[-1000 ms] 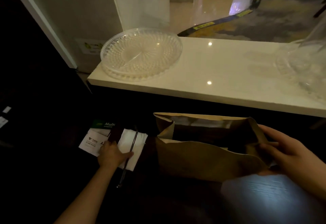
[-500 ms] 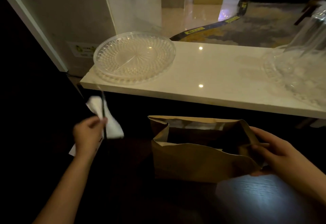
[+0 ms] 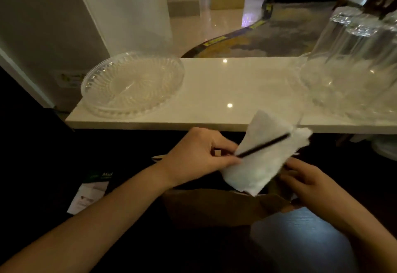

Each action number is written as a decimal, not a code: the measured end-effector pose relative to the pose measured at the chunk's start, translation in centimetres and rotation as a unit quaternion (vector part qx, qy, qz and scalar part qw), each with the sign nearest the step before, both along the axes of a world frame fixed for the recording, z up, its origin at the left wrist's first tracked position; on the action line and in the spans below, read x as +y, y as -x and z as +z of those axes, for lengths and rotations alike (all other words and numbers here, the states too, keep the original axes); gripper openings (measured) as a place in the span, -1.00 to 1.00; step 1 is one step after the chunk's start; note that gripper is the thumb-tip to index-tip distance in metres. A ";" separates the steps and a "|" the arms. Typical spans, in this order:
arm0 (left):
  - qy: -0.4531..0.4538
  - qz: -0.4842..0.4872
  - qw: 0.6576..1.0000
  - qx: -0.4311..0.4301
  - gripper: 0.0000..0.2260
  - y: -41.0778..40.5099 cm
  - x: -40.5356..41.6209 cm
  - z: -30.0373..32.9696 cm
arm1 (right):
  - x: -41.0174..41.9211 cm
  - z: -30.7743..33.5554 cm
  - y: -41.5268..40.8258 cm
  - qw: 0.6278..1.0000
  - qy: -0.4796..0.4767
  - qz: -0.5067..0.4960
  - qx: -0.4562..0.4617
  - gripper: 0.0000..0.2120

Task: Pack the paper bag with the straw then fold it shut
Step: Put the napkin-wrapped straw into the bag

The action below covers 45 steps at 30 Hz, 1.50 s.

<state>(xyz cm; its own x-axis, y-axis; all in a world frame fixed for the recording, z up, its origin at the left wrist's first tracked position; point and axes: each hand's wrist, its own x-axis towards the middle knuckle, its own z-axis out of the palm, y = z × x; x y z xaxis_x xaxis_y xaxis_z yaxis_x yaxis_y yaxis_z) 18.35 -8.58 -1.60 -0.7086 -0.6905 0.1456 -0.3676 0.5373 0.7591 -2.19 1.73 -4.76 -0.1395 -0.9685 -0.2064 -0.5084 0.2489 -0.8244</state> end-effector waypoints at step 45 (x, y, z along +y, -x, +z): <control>-0.208 0.268 0.928 0.152 -0.69 -8.4 4.6 -11.2 | 1.1 -7.0 -3.5 0.981 0.142 -0.037 -0.126 -0.68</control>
